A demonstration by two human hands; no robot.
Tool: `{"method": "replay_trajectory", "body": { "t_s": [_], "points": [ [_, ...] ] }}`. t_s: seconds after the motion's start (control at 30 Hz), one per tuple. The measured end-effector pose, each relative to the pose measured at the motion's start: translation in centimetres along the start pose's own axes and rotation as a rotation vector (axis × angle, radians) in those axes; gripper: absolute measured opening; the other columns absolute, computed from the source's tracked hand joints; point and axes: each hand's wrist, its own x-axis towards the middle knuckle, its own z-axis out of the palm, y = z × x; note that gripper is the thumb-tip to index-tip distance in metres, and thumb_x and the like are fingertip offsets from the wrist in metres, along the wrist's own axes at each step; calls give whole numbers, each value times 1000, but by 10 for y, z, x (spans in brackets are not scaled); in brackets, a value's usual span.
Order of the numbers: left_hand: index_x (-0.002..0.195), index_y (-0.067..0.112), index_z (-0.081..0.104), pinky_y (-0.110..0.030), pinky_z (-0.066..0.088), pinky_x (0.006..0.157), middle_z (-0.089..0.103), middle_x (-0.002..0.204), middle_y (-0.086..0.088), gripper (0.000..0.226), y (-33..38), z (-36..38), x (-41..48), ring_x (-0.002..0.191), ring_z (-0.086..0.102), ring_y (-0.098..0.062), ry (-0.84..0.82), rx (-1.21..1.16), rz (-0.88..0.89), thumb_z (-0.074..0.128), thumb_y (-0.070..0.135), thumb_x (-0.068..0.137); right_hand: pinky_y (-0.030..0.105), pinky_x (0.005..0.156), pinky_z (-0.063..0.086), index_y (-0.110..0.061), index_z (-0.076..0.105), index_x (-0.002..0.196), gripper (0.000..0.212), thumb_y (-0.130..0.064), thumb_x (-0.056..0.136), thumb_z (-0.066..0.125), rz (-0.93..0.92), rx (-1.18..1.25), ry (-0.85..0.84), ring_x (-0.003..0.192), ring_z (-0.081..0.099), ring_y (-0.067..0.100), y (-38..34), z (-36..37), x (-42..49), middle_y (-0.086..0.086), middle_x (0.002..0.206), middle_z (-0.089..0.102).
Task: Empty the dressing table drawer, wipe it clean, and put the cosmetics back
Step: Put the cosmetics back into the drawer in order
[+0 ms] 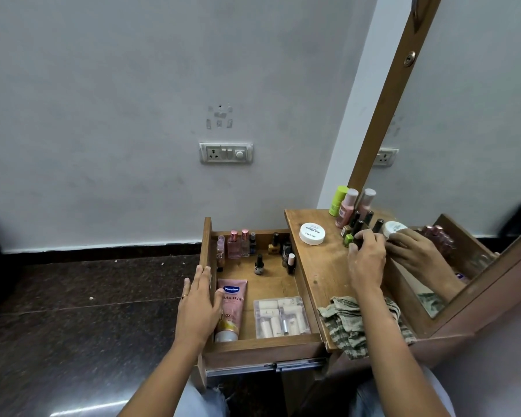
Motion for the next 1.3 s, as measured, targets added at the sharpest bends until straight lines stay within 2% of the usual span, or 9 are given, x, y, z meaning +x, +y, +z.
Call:
{"method": "replay_trajectory", "body": {
  "t_s": [0.07, 0.17, 0.3, 0.47, 0.6, 0.73, 0.97, 1.2, 1.3],
  "points": [
    [153, 30, 16, -48, 22, 115, 7, 161, 11, 65, 1, 0, 0, 149, 4, -23, 0, -1, 2, 44, 47, 97, 29, 78, 43, -5, 60, 94, 14, 1, 81, 60, -11, 107, 91, 83, 50, 19, -23, -9, -18, 9, 99, 53],
    [153, 29, 17, -48, 23, 115, 8, 161, 10, 65, 2, 0, 0, 149, 5, -24, 4, -7, 0, 44, 47, 97, 30, 80, 49, -3, 62, 98, 16, 2, 83, 63, -83, 252, 129, 87, 56, 23, -41, -18, -35, 11, 100, 56],
    [154, 27, 16, -46, 22, 116, 7, 161, 9, 65, 2, -2, -1, 149, 4, -23, 1, -7, 13, 44, 45, 98, 8, 73, 50, -6, 64, 106, 21, -2, 86, 65, -77, 424, 14, 85, 59, 6, -62, -14, -46, 5, 108, 56],
    [153, 27, 18, -45, 21, 116, 8, 161, 10, 64, 3, -4, -2, 149, 4, -24, 0, -39, 9, 45, 44, 98, 36, 89, 54, -15, 66, 109, 27, -7, 84, 66, -164, 411, -171, 100, 59, 15, -92, 10, -51, -3, 105, 56],
    [153, 28, 18, -45, 20, 117, 8, 161, 10, 64, 3, -4, -3, 149, 4, -23, 1, -50, 17, 45, 45, 98, 37, 89, 53, -15, 67, 107, 26, -5, 84, 61, -273, 244, -393, 92, 64, 24, -112, 38, -42, 2, 104, 56],
    [154, 29, 16, -44, 20, 117, 7, 161, 12, 65, 4, -4, -4, 149, 3, -21, 5, -54, 9, 45, 45, 98, 22, 86, 42, -5, 65, 110, 26, 0, 85, 57, -393, 38, -514, 99, 55, 23, -122, 68, -29, 9, 112, 52],
    [154, 27, 16, -41, 18, 117, 6, 160, 12, 66, 5, -4, -4, 148, 2, -20, 12, -62, 10, 46, 44, 98, 36, 96, 39, -10, 55, 117, 26, -13, 92, 55, -592, -511, -504, 120, 42, 28, -119, 107, -17, 9, 120, 60],
    [154, 28, 16, -38, 16, 117, 6, 160, 12, 66, 3, -3, -3, 149, 1, -20, 14, -78, 22, 45, 44, 98, 34, 95, 37, -5, 35, 133, 56, -20, 87, 62, -585, -685, -410, 120, 42, 28, -117, 126, -20, 11, 111, 66],
    [154, 28, 15, -37, 15, 117, 6, 160, 12, 66, 3, -2, -3, 149, 1, -20, 20, -62, 20, 45, 44, 98, 32, 94, 37, -5, 34, 132, 53, -25, 90, 58, -567, -727, -380, 117, 43, 26, -116, 132, -21, 9, 108, 66]
  ]
}}
